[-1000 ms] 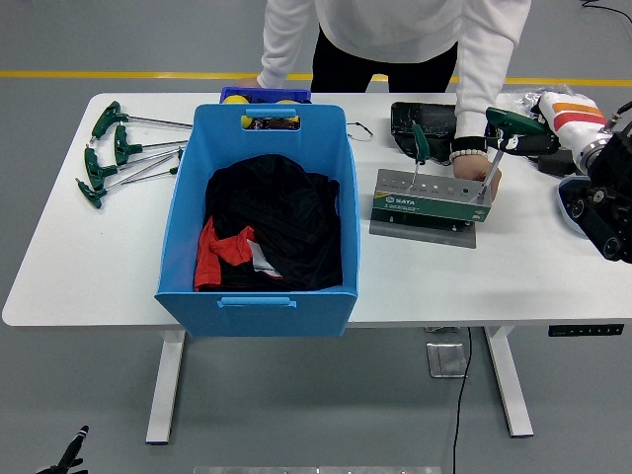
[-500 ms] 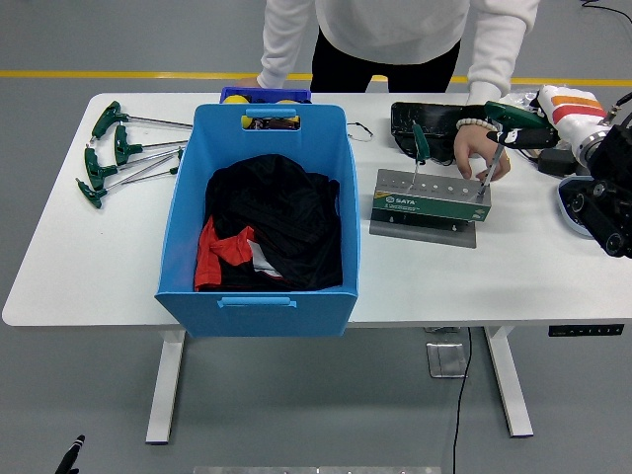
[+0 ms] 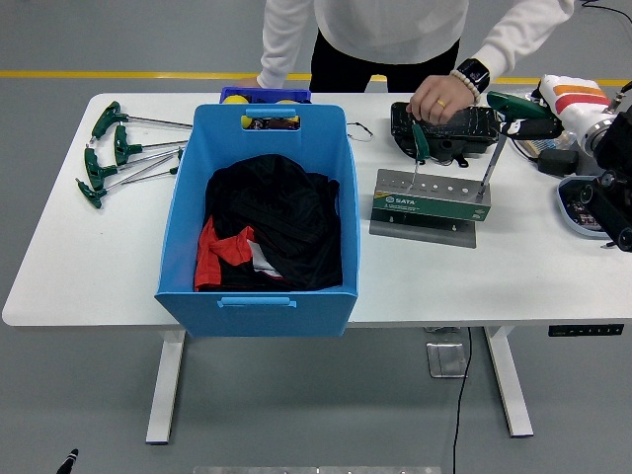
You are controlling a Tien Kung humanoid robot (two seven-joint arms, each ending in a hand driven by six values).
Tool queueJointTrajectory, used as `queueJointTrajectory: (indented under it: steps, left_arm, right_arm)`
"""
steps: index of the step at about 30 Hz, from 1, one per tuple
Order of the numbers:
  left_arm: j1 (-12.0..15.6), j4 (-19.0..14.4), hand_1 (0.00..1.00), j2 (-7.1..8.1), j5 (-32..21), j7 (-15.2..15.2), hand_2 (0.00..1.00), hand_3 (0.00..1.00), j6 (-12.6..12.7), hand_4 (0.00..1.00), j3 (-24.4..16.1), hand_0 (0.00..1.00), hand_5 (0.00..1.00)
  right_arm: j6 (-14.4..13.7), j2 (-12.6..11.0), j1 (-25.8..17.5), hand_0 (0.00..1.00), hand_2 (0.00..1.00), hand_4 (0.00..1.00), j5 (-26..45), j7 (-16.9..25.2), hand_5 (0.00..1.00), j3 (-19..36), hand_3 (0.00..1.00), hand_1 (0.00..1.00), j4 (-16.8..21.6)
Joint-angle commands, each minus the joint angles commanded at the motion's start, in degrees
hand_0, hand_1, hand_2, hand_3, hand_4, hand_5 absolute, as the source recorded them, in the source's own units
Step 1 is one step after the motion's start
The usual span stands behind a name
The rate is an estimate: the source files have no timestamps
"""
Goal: Lift tool from toolbox,place it in box,lift tool from toolbox,place it in box
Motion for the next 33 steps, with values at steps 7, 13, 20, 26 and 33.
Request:
queueJointTrajectory:
  steps: [7, 13, 20, 26, 33]
  left_arm:
    - [0.93, 0.09, 0.636, 0.07, 1.2, 0.36, 0.689, 0.718, 0.05, 0.91, -1.22, 0.656, 0.808]
    - [1.46, 0.12, 0.634, 0.14, 1.63, 0.52, 0.689, 0.717, 0.11, 0.909, -1.79, 0.656, 0.808]
    - [1.76, 0.18, 0.635, 0.28, 2.11, 0.61, 0.686, 0.716, 0.06, 0.907, -2.29, 0.658, 0.808]
    - [1.77, 0.21, 0.631, 0.44, 1.79, 0.52, 0.686, 0.714, 0.01, 0.906, -2.07, 0.655, 0.81]
    - [1.81, 0.22, 0.632, 0.47, 2.03, 0.61, 0.684, 0.714, -0.01, 0.904, -2.29, 0.655, 0.815]
  right_arm:
    - [1.86, -2.68, 0.88, 0.002, 0.002, 0.871, -2.51, -1.12, 0.726, 3.74, 0.002, 0.002, 5.41]
    - [4.35, -4.27, 2.06, 0.002, 0.002, 0.869, -4.35, -2.34, 0.727, 6.52, 0.002, 0.002, 9.05]
    - [6.19, -6.09, 3.24, 0.002, 0.002, 0.869, -6.3, -3.59, 0.727, 9.19, 0.002, 0.002, 14.5]
    - [7.58, -7.43, 4.42, 0.002, 0.002, 0.869, -8.19, -4.64, 0.727, 10.52, 0.002, 0.002, 19.74]
    - [8.21, -7.18, 6.73, 0.002, 0.002, 0.871, -11.18, -6.0, 0.728, 12.72, 0.002, 0.002, 28.55]
